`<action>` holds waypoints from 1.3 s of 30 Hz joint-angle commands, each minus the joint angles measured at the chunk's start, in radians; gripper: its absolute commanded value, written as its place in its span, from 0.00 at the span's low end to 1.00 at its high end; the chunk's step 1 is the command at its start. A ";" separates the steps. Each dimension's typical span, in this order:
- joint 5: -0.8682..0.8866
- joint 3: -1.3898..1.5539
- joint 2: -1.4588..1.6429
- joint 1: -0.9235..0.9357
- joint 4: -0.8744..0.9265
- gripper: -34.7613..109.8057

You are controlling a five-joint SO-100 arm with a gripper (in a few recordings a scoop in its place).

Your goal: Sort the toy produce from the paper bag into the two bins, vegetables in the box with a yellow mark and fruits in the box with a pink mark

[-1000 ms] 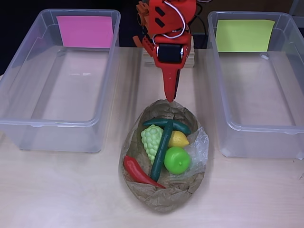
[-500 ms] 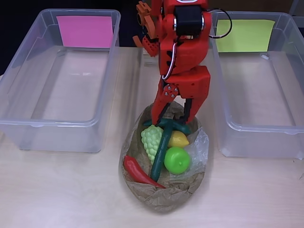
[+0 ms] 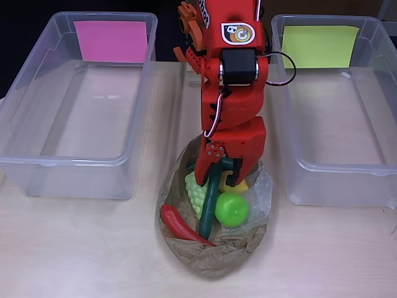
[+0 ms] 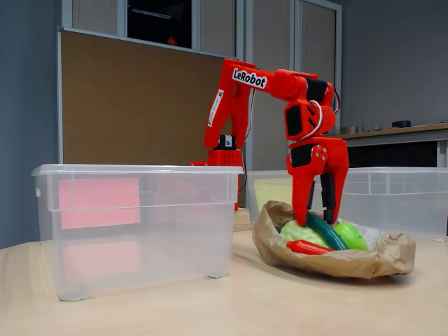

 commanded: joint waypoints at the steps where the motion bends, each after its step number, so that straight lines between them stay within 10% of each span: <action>1: -0.026 -0.028 -0.002 0.000 0.003 0.27; 25: -0.252 -0.259 0.120 -0.015 0.278 0.24; 39: 0.020 -0.316 0.331 -0.166 0.762 0.24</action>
